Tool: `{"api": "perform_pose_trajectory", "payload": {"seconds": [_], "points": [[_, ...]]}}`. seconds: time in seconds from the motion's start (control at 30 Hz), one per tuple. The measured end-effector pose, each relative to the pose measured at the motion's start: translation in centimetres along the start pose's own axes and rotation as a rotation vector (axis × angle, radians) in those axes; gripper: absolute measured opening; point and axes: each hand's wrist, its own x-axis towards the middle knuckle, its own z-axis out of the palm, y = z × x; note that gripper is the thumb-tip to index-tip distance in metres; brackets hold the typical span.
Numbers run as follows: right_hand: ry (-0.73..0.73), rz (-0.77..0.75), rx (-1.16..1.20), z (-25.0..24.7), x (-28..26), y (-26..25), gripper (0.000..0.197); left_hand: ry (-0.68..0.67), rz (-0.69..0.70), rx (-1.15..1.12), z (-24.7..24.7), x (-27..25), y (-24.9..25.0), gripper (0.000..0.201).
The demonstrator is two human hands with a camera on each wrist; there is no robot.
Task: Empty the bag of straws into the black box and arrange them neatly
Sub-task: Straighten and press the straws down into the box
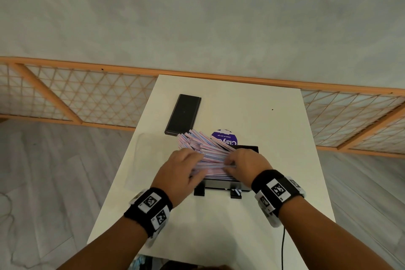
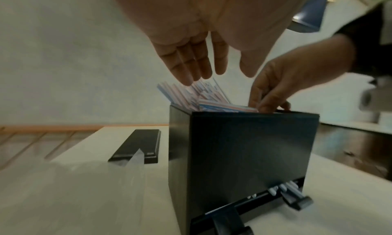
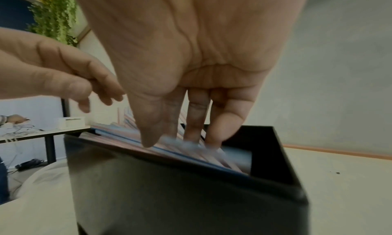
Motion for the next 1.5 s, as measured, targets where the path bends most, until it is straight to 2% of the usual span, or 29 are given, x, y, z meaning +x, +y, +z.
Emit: {"api": "perform_pose_trajectory", "payload": {"seconds": [0.1,0.2,0.3,0.37,0.43,0.47,0.57,0.67,0.77,0.83,0.9,1.0,1.07,1.23,1.5], "points": [[0.048,-0.029,0.017,0.2,0.0,-0.4,0.038,-0.091,0.186,0.128,1.4,0.6,0.6,0.041],[0.071,-0.045,0.091,0.2,0.6,-0.3,0.055,-0.144,0.245,0.283,2.6,1.0,0.9,0.025],[-0.05,-0.048,0.107,0.6,1.1,-0.1,0.066,-0.192,0.202,0.276,3.4,1.2,0.9,0.012],[-0.141,-0.045,0.125,0.9,1.5,-0.1,0.061,-0.253,0.127,0.264,4.2,1.3,0.5,0.027],[-0.198,-0.042,0.126,1.0,2.0,-0.1,0.06,-0.295,0.111,0.308,5.1,1.1,0.0,0.045],[-0.224,-0.039,0.118,1.0,2.3,-0.1,0.062,-0.311,0.103,0.312,5.0,1.0,0.0,0.043],[-0.325,-0.044,0.079,0.8,2.9,-0.5,0.071,-0.326,0.074,0.302,4.8,0.9,0.2,0.011],[-0.466,-0.017,0.086,0.0,3.2,-1.1,0.075,-0.385,0.045,0.288,4.9,0.9,0.2,0.018],[-0.544,0.016,0.081,0.1,4.1,-1.5,0.089,-0.375,0.059,0.294,4.8,0.9,0.5,0.018],[-0.567,0.037,0.067,0.4,4.8,-1.6,0.095,-0.364,0.05,0.282,4.5,0.9,1.1,0.027],[-0.594,0.042,0.038,0.4,5.2,-2.0,0.098,-0.351,0.051,0.287,4.0,0.8,1.7,0.047],[-0.628,0.026,0.009,0.3,5.5,-2.4,0.089,-0.342,0.094,0.309,3.6,0.7,1.9,0.079],[-0.62,0.023,-0.008,0.4,5.5,-2.4,0.081,-0.366,0.097,0.324,3.4,0.8,2.1,0.082],[-0.48,-0.032,-0.118,-0.1,4.7,-2.7,0.077,-0.431,0.013,0.347,3.7,0.9,2.6,0.074],[-0.324,-0.094,-0.219,-0.5,3.2,-2.7,0.063,-0.376,-0.018,0.337,4.5,0.7,1.6,0.065]]}}
